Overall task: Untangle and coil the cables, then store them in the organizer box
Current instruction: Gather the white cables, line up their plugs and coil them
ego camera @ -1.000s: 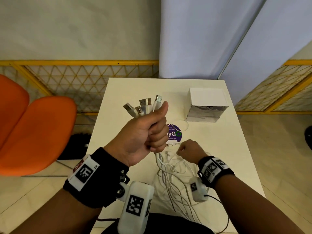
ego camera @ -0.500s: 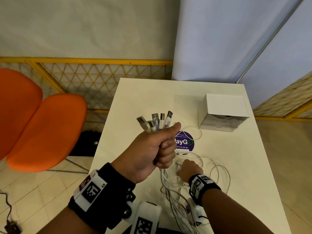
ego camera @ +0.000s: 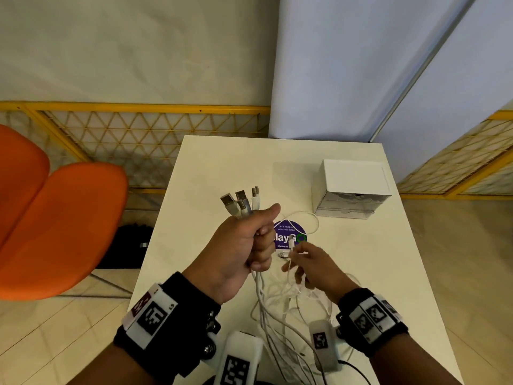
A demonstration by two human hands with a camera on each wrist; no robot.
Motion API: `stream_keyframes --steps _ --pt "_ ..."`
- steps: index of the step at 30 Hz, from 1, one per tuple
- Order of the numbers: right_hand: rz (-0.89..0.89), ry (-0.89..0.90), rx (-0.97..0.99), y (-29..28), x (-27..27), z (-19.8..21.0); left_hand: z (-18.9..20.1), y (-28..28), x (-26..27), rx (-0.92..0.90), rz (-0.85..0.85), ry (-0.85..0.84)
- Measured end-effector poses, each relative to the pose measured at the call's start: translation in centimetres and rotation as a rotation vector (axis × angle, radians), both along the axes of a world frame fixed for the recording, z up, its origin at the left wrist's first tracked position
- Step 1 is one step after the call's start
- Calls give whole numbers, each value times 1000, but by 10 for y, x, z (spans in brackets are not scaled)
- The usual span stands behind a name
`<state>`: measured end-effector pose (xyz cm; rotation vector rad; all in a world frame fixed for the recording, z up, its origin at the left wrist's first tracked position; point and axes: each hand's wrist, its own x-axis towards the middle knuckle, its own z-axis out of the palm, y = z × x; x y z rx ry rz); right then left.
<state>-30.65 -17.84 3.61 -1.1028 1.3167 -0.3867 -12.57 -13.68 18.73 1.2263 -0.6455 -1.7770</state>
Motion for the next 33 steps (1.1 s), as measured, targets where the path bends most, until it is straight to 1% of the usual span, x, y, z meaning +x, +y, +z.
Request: stream_keyframes --steps 2,5,10,13,15,18,20,23,26,29,31,33 --pt "-50 -99 -92 4 -4 34 1 1 -7 -15 19 -33" --pt "-105 -182 -188 12 -5 79 1 2 -17 -22 64 -79" --pt "-109 -253 -349 33 -1 138 7 7 -34 -79 97 -179" --pt "-66 -223 -467 44 0 163 13 13 -44 -161 66 -245" --pt "-36 -195 -523 49 1 174 17 17 -50 -189 57 -240" --pt "-18 -164 -552 56 4 184 23 20 -54 -192 65 -214" --pt "-2 -138 -567 60 3 187 26 20 -53 -193 73 -263" --pt "43 -111 -567 63 -2 185 31 21 -46 -198 133 -338" --pt "107 -81 -557 61 -15 167 35 22 -39 -244 264 -320" --pt "194 7 -552 56 -34 120 37 25 -33 -313 329 -293" --pt "195 30 -489 53 -45 80 42 30 -32 -357 326 -303" --pt "186 81 -427 52 -54 42 47 34 -32 -383 302 -239"
